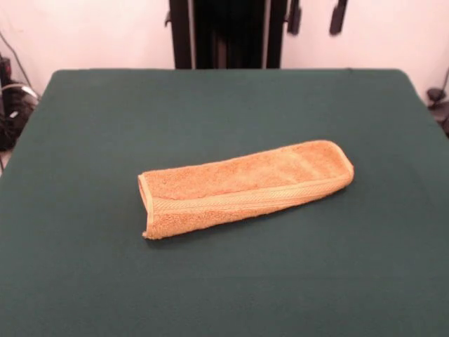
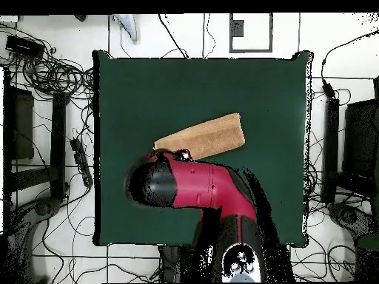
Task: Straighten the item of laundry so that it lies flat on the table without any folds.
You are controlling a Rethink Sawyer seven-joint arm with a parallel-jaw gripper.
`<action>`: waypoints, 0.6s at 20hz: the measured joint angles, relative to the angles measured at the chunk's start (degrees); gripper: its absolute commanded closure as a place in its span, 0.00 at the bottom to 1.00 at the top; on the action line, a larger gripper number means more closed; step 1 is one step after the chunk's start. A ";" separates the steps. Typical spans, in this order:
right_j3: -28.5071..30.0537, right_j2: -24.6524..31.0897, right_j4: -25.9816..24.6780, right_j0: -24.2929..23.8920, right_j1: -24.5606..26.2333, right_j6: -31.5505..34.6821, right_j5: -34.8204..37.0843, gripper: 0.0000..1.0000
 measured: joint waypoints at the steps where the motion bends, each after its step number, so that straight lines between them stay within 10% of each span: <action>1: -1.44 0.00 0.00 -0.13 1.25 0.00 0.00 0.00; 12: -20.58 0.01 0.12 -0.37 17.91 0.00 0.00 0.00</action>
